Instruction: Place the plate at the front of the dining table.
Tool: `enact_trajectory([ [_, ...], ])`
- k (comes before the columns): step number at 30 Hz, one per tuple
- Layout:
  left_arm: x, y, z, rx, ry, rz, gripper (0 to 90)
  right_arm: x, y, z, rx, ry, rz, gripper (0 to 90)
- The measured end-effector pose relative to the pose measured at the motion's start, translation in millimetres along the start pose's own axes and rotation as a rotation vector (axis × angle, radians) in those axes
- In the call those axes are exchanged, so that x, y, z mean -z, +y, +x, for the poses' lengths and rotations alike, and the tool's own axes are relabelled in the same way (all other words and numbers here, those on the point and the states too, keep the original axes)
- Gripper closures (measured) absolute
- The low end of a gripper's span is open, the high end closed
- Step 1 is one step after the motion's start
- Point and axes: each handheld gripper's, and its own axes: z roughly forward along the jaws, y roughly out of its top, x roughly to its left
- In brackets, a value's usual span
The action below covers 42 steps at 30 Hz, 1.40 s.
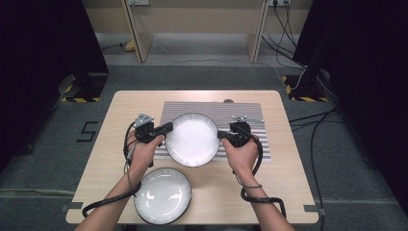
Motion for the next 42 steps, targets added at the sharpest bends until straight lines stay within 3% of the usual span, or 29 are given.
enact_trajectory([
  [42,-27.5,7.9,-3.2,0.006,0.001,0.022,86.0,-8.6,9.1,-20.3,-0.039,-0.028,0.006,88.1],
])
